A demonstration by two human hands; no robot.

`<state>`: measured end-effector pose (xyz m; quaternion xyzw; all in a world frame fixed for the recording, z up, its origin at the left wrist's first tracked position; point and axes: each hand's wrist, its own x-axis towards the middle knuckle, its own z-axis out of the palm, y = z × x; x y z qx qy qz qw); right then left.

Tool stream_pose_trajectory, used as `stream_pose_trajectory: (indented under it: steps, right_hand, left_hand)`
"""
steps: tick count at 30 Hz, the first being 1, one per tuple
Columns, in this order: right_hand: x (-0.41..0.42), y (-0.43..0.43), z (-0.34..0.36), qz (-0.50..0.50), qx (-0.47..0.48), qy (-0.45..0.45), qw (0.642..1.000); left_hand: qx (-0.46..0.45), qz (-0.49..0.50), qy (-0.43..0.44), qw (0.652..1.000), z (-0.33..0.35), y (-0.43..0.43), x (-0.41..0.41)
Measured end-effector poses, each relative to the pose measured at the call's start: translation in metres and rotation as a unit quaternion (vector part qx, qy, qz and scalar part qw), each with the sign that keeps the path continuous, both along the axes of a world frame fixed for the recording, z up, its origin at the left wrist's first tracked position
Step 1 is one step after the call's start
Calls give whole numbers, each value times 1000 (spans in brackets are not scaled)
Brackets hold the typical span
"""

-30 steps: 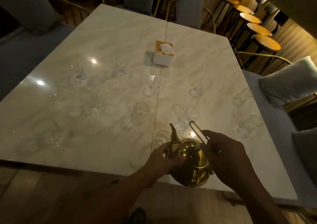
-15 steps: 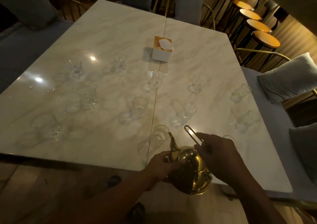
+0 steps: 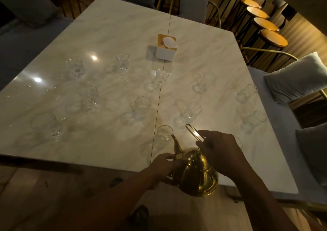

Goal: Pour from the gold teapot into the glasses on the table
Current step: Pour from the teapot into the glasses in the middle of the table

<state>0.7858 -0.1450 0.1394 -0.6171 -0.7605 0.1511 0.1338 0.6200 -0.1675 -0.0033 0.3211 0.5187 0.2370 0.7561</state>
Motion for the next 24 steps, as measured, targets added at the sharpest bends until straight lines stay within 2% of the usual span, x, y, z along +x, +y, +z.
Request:
stream_pose_trajectory:
  steps: [24]
  right_hand:
    - [2,9,7,7,-3,-28,1000]
  left_hand:
    - [-1,-18,-6,1000,4,2,4]
